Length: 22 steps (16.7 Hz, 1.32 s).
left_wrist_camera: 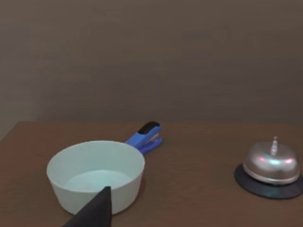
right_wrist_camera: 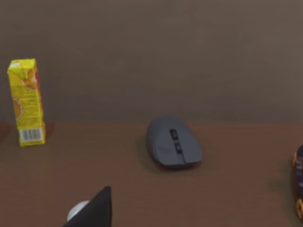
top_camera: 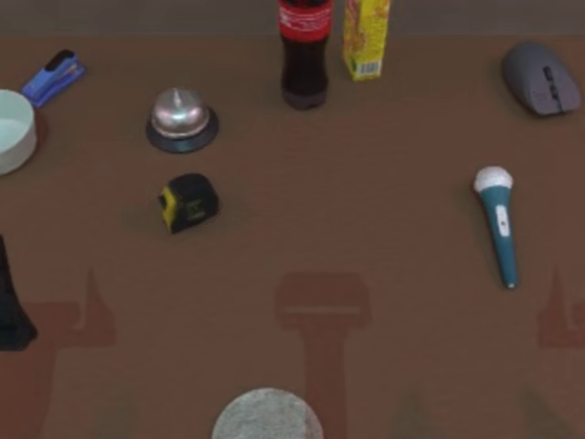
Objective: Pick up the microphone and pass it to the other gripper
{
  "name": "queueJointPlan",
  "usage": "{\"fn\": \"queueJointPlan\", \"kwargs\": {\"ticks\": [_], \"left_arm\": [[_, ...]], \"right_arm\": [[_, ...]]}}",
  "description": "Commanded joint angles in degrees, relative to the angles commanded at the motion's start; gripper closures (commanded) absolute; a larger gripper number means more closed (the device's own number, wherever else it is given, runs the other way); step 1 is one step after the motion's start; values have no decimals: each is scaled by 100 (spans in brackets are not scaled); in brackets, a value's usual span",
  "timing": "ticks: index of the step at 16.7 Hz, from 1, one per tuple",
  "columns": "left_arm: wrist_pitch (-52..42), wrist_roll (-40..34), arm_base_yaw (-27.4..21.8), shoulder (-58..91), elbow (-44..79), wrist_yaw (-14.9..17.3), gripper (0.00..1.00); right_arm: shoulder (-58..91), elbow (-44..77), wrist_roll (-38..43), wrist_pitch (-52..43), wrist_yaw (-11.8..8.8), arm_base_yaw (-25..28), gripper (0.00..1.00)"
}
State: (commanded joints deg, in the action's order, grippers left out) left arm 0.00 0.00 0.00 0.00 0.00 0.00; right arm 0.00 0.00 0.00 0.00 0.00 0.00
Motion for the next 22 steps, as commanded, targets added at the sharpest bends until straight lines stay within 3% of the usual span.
{"fn": "queueJointPlan", "kwargs": {"ticks": [4, 8, 22], "left_arm": [[0, 0, 0, 0, 0, 0, 0], [0, 0, 0, 0, 0, 0, 0], [0, 0, 0, 0, 0, 0, 0]], "right_arm": [[178, 174, 42, -121, -1, 43, 0], [1271, 1146, 276, -776, 19, 252, 0], [8942, 6344, 1522, -4629, 173, 1393, 0]]}}
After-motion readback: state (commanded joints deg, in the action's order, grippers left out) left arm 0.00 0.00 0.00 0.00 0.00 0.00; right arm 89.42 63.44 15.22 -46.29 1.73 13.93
